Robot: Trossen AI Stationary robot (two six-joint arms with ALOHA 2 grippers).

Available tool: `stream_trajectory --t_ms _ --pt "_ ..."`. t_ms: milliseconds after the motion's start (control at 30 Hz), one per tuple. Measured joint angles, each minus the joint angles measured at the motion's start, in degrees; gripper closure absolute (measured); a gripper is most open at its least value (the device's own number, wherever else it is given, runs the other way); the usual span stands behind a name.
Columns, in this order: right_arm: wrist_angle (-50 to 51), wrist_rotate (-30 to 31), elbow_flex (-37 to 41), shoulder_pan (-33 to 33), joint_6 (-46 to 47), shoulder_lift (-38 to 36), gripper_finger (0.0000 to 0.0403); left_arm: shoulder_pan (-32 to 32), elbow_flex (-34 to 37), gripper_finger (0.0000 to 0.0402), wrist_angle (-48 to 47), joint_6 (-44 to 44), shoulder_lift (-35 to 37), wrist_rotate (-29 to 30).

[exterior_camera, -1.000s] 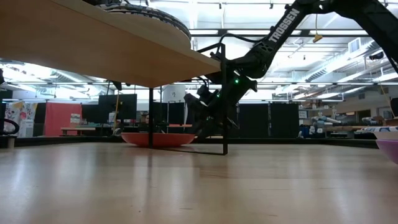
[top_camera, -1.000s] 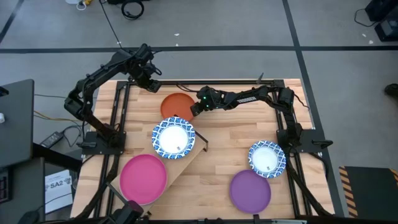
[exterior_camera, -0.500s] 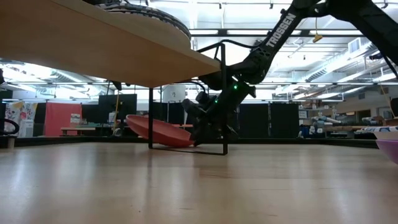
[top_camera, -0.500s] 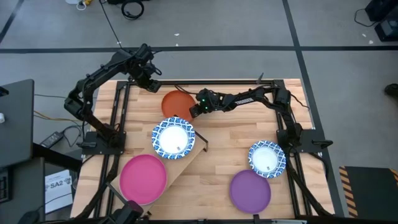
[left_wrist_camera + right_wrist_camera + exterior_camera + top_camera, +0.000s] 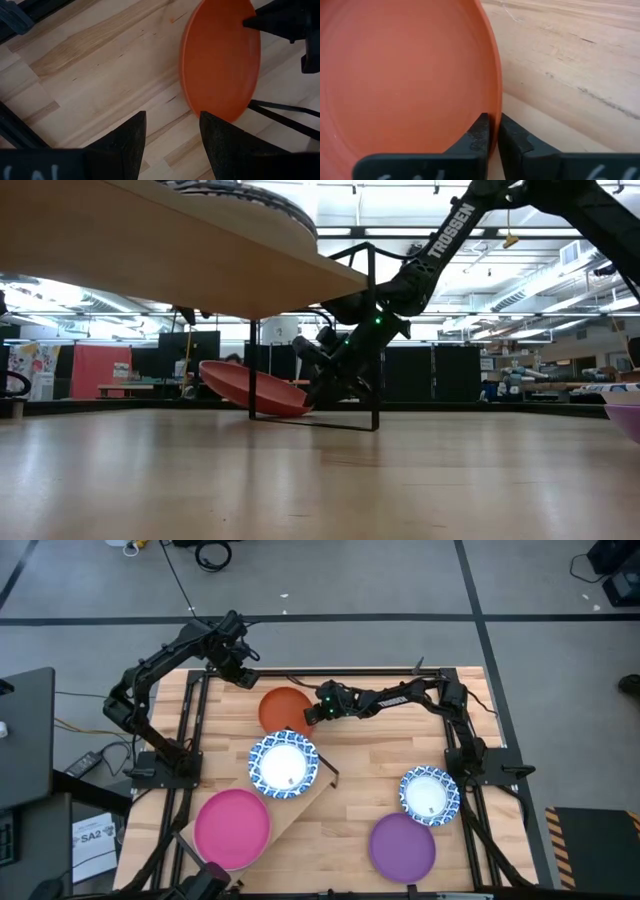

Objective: Place and stack plates onto a shelf
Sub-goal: Stack the orange plate on top of the pink plate on the shelf

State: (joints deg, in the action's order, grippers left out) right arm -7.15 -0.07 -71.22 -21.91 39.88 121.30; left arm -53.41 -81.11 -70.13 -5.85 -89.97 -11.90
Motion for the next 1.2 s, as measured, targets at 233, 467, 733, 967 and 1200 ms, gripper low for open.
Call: stream_trajectory --t_ms 233,467,733,967,1200 --pt "-1.03 -1.75 0.0 -0.46 -0.37 -0.24 0.0384 0.0 0.01 0.021 0.0 0.0 0.0 0.0" --pt "-0.35 -4.34 0.15 -1.14 -1.35 -1.42 0.0388 0.0 -0.01 0.021 0.0 0.0 0.0 0.0" --pt "-3.55 -4.05 0.21 -1.07 -0.82 -1.42 0.0389 0.0 0.0 0.021 0.0 0.0 0.0 0.0" --pt "-12.44 -2.38 0.22 -1.1 2.4 -1.42 0.0389 0.0 0.0 0.021 0.0 0.0 0.0 0.0" --pt "-16.8 -2.34 0.2 -2.12 3.21 -1.42 0.0389 0.0 0.01 0.021 0.0 0.0 0.0 0.0"
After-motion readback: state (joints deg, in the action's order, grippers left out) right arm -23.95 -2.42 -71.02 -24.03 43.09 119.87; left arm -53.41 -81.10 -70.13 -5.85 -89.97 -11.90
